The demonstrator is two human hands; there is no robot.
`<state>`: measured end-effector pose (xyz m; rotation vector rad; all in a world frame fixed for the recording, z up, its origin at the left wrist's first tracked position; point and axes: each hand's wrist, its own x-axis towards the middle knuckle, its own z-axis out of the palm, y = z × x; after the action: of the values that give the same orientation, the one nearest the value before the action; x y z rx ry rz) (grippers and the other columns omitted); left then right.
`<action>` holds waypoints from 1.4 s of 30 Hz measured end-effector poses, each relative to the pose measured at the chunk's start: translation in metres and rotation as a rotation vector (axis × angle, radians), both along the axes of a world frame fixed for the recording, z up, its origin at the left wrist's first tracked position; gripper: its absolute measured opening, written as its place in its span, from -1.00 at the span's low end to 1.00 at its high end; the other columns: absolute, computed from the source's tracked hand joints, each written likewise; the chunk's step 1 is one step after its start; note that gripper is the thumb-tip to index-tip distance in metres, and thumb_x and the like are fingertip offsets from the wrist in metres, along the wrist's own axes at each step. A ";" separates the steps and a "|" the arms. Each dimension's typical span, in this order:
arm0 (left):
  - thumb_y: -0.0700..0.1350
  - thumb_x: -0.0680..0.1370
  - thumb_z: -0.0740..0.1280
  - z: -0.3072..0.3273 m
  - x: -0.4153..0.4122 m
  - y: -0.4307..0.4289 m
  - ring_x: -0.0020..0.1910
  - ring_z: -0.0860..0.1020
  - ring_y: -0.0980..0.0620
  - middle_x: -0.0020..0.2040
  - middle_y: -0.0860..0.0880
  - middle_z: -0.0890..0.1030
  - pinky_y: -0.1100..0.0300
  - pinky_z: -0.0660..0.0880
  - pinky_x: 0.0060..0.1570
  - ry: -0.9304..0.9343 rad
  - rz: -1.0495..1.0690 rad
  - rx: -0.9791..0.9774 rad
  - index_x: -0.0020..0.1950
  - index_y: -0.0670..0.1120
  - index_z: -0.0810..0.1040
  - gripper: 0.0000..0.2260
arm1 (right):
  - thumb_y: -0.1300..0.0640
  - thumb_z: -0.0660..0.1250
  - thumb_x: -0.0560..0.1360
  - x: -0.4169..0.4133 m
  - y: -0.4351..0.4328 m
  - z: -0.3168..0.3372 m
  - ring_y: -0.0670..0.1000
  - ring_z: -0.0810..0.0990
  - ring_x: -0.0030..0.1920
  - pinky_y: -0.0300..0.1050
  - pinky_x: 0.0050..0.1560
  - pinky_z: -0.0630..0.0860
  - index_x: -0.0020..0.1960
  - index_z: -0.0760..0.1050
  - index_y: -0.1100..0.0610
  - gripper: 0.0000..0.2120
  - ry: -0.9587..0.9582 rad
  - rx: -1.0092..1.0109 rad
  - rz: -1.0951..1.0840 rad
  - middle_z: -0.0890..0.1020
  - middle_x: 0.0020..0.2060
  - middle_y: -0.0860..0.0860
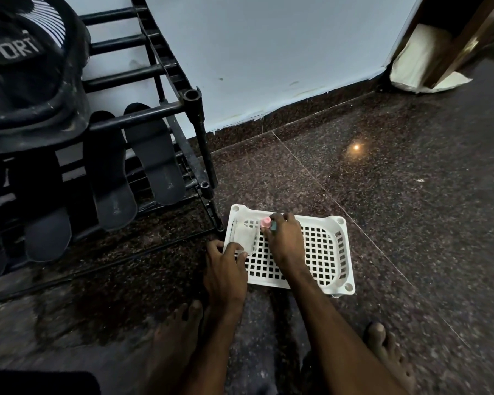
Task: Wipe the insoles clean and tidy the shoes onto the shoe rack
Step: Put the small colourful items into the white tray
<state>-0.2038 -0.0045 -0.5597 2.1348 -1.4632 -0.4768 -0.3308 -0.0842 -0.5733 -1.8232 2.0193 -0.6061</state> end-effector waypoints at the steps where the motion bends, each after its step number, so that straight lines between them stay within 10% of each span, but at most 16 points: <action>1: -0.01 0.51 0.43 0.000 0.000 0.000 -0.02 0.51 -0.02 0.09 0.05 0.38 0.12 0.42 -0.28 -0.001 -0.002 -0.002 -0.01 0.07 0.60 -0.90 | 0.03 0.38 0.54 0.001 0.000 0.001 0.17 0.51 0.13 0.04 0.15 0.48 0.25 0.50 0.18 -0.65 0.000 -0.003 -0.002 0.51 0.15 0.15; 21: -0.05 0.48 0.47 -0.007 -0.001 0.003 -0.05 0.53 -0.07 0.07 0.02 0.41 0.05 0.48 -0.23 0.012 0.015 -0.029 -0.05 0.05 0.61 -0.91 | 0.07 0.43 0.49 -0.037 0.049 -0.007 0.13 0.49 0.10 -0.04 0.10 0.45 0.21 0.55 0.13 -0.68 -0.166 0.037 -0.355 0.46 0.11 0.12; 28: -0.04 0.48 0.46 -0.008 -0.001 0.000 -0.01 0.50 -0.05 0.07 0.03 0.41 0.03 0.51 -0.18 0.013 0.014 -0.017 -0.04 0.06 0.61 -0.91 | 0.07 0.56 0.38 -0.074 0.040 0.013 -0.15 0.48 -0.33 -0.39 -0.43 0.29 0.12 0.55 0.03 -0.64 -0.240 0.375 -0.050 0.53 -0.26 -0.05; 34: -0.05 0.48 0.45 -0.010 -0.001 0.001 0.02 0.49 -0.06 0.08 0.02 0.41 0.00 0.52 -0.13 0.006 0.010 -0.028 -0.03 0.05 0.60 -0.90 | -0.09 0.45 0.46 -0.046 0.006 0.034 -0.04 0.58 -0.25 -0.15 -0.17 0.44 0.12 0.55 0.01 -0.70 -0.151 0.065 -0.057 0.66 -0.15 0.03; 42: -0.03 0.49 0.44 -0.009 -0.001 -0.001 0.02 0.49 -0.05 0.08 0.03 0.42 0.01 0.50 -0.14 -0.016 0.002 -0.012 -0.02 0.07 0.60 -0.90 | -0.09 0.42 0.48 -0.021 -0.004 0.013 0.09 0.61 -0.05 -0.03 -0.07 0.53 0.12 0.53 -0.04 -0.74 -0.018 0.143 0.094 0.64 -0.04 0.04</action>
<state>-0.2046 -0.0050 -0.5684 2.1355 -1.4687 -0.4501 -0.3513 -0.0884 -0.5602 -1.8092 1.9011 -0.4386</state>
